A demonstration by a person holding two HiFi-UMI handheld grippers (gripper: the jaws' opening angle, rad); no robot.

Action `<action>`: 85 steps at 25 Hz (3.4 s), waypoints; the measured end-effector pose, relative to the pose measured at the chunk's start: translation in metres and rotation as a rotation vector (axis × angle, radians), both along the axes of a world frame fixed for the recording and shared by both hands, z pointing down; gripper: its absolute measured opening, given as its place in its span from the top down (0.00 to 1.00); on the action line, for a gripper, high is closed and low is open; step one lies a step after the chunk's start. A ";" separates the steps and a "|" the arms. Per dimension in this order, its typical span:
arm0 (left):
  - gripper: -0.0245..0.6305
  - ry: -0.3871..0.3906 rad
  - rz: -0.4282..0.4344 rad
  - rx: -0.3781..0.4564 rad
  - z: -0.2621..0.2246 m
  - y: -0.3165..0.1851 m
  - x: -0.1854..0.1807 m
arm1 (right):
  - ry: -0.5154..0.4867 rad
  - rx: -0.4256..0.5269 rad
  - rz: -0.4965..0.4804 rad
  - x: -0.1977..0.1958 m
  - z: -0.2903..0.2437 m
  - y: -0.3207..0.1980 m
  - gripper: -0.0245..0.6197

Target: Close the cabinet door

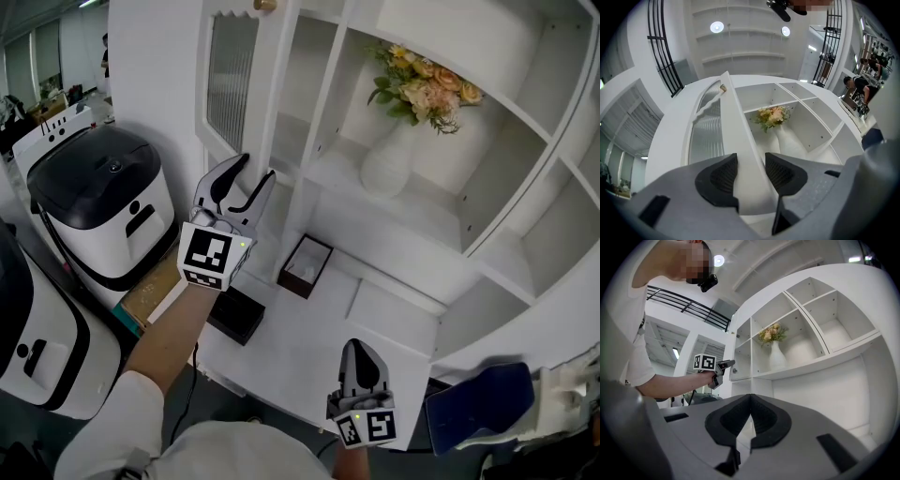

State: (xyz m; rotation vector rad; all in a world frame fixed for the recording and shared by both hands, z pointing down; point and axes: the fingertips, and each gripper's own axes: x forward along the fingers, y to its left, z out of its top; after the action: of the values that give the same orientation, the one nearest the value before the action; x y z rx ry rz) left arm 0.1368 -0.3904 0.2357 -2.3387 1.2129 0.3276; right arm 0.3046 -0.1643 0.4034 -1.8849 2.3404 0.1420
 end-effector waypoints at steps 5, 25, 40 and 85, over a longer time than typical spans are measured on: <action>0.68 -0.005 -0.003 0.002 0.003 -0.006 0.007 | -0.002 0.000 0.021 0.007 0.000 0.004 0.96; 0.70 -0.096 0.065 -0.041 -0.001 -0.032 0.044 | -0.014 -0.010 0.055 0.015 0.004 -0.004 0.96; 0.72 -0.180 0.099 -0.097 -0.001 -0.057 0.065 | -0.025 0.002 0.059 0.012 -0.001 -0.014 0.96; 0.95 -0.062 0.170 -0.279 0.094 0.064 -0.191 | 0.090 -0.080 -0.041 -0.173 -0.009 -0.001 0.96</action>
State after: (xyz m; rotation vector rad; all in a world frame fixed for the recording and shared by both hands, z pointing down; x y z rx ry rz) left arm -0.0545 -0.3261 0.3296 -2.6780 1.0914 0.1476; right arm 0.1312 -0.1654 0.3946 -1.9027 2.4780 0.1335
